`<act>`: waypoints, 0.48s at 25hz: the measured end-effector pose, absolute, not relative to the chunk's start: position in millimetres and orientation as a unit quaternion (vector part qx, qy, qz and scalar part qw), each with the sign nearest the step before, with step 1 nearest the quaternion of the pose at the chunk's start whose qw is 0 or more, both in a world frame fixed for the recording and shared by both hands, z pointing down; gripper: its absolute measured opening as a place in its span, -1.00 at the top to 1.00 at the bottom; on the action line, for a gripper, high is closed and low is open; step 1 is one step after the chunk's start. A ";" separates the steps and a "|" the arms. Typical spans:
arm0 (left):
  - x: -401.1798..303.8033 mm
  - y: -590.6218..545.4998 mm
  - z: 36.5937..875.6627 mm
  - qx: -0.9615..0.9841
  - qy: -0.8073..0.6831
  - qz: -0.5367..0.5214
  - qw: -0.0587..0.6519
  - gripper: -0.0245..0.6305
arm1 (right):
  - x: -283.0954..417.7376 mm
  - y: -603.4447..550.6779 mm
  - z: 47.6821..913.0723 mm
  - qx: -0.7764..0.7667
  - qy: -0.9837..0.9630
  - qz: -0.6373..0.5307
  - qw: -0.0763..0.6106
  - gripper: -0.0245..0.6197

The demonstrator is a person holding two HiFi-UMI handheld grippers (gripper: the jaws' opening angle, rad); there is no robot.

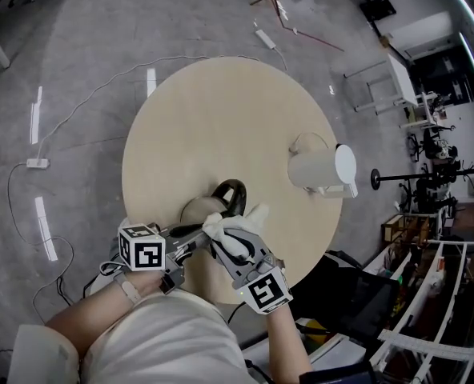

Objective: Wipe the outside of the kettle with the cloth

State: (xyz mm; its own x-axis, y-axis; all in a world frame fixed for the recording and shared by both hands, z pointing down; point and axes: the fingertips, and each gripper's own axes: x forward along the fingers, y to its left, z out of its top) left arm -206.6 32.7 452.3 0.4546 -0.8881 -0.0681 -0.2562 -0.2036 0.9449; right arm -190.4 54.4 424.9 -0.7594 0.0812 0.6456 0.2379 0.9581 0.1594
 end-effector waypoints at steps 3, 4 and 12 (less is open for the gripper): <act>-213.9 33.9 467.0 0.680 -0.423 -0.318 0.507 0.97 | -158.6 97.0 448.8 -0.154 -0.920 -0.044 0.357 0.69; -217.7 34.1 469.1 0.679 -0.431 -0.307 0.509 0.97 | -149.0 110.7 455.2 -0.170 -0.915 -0.008 0.367 0.69; -232.0 4.8 427.6 0.739 -0.482 -0.211 0.421 0.96 | -127.5 -64.3 397.6 0.192 -0.907 0.374 -0.025 0.69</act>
State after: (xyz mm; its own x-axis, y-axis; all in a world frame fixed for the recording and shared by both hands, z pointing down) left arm -232.0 4.8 427.6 0.4472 -0.8895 0.0939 -0.5340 -0.1813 0.8258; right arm -127.5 -64.3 397.6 -0.9253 -0.3664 0.0979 -0.3289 0.6469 -0.6880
